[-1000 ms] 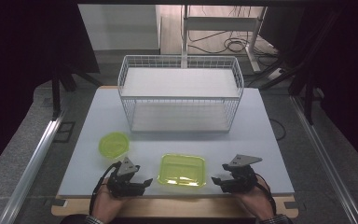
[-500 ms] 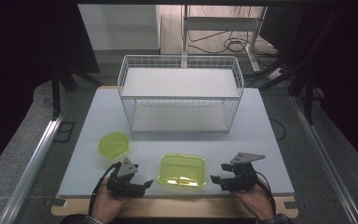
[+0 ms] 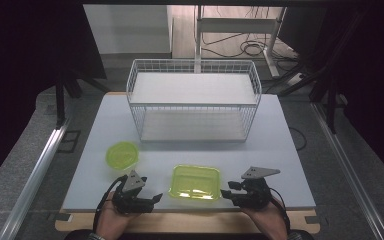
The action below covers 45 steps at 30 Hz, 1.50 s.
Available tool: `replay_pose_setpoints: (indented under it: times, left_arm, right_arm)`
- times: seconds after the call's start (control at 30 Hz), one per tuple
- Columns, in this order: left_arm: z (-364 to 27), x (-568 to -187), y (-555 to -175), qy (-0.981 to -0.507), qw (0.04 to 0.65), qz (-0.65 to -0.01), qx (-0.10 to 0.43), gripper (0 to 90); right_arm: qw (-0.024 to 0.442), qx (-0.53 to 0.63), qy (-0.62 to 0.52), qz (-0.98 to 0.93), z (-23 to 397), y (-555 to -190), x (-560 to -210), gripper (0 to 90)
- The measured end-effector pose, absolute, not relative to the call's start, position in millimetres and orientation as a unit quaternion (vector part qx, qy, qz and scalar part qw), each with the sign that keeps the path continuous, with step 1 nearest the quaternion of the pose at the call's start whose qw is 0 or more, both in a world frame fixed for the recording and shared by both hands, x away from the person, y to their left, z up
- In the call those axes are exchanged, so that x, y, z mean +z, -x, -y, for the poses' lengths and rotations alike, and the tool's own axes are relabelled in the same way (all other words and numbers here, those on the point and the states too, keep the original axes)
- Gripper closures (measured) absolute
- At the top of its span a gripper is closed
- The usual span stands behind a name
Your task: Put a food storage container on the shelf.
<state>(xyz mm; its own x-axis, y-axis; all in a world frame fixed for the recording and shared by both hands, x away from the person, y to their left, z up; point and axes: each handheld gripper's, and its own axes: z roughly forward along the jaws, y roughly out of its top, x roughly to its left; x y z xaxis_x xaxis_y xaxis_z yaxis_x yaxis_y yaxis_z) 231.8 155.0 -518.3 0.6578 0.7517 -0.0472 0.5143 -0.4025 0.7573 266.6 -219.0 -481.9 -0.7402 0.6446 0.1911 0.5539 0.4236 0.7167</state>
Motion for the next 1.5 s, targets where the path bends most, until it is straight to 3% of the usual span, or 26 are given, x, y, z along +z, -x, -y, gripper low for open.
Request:
replay_pose_setpoints:
  times: [0.2,0.3,0.37,0.5,0.8,0.93,1.0,1.13,1.5]
  left_arm:
    - [-156.2,-518.2,-232.1,-0.823,0.39,-0.386,0.151,22.7]
    - [-155.9,-518.1,-232.1,-0.823,0.39,-0.385,0.152,23.1]
    - [-155.3,-518.4,-232.3,-0.824,0.388,-0.384,0.152,23.2]
    - [-155.1,-518.2,-231.8,-0.824,0.388,-0.383,0.153,23.5]
    - [-154.3,-518.8,-232.5,-0.826,0.385,-0.382,0.151,23.7]
    - [-155.0,-519.0,-232.8,-0.825,0.386,-0.384,0.15,23.9]
    - [-155.1,-518.8,-232.8,-0.826,0.385,-0.383,0.151,23.9]
    - [-154.9,-519.0,-232.8,-0.826,0.385,-0.383,0.151,24.0]
    - [-155.7,-518.7,-232.6,-0.827,0.384,-0.381,0.151,24.3]
  right_arm:
    - [0.065,0.398,-0.34,-0.85,217.0,-248.1,-479.1,72.7]
    - [0.041,0.405,-0.321,-0.855,213.5,-239.6,-478.4,82.9]
    - [0.021,0.407,-0.305,-0.86,206.8,-237.7,-480.5,86.1]
    - [0.032,0.386,-0.293,-0.874,194.8,-243.4,-488.2,88.5]
    - [0.053,0.391,-0.314,-0.864,196.9,-277.5,-488.0,87.6]
    - [0.063,0.397,-0.323,-0.857,198.8,-286.4,-482.4,80.9]
    - [0.066,0.397,-0.337,-0.851,198.8,-301.0,-481.3,70.9]
    - [0.036,0.4,-0.362,-0.841,194.5,-324.0,-487.8,63.3]
    - [-0.081,0.406,-0.431,-0.802,189.9,-352.6,-503.6,64.6]
